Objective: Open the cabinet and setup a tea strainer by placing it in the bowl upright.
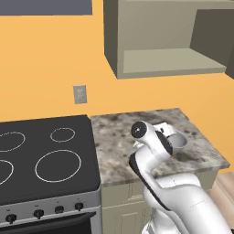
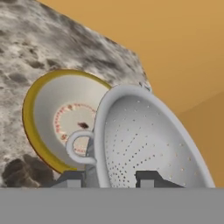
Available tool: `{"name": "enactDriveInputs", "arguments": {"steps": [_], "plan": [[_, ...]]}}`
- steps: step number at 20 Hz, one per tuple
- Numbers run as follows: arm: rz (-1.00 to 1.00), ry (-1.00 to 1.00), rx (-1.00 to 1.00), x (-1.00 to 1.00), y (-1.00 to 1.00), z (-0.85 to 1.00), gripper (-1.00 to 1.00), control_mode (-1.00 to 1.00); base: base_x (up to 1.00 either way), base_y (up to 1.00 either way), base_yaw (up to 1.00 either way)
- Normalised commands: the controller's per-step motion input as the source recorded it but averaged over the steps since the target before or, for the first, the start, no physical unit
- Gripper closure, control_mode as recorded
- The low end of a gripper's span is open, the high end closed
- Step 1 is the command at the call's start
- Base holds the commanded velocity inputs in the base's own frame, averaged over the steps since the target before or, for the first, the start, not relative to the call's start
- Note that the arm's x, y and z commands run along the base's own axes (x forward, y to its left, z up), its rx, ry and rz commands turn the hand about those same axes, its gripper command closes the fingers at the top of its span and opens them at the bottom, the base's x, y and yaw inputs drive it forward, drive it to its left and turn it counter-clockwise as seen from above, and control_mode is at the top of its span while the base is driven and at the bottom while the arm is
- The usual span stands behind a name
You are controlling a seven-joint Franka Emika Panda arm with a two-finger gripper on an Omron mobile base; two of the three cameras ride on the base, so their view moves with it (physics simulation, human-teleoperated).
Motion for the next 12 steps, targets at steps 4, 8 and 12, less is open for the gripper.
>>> {"name": "enactDriveInputs", "arguments": {"steps": [4, 8, 12], "plan": [[0.0, 0.0, 0.0, 0.37, 0.0, -0.22, 1.0, -1.0, 0.0, 0.0, 0.0], [0.0, 0.02, 0.0, 0.38, 0.0, -0.21, 1.0, -1.0, 0.0, 0.0, 0.0], [0.0, 0.02, 0.0, 0.29, 0.0, -0.31, 1.0, -1.0, 0.0, 0.0, 0.0]]}}
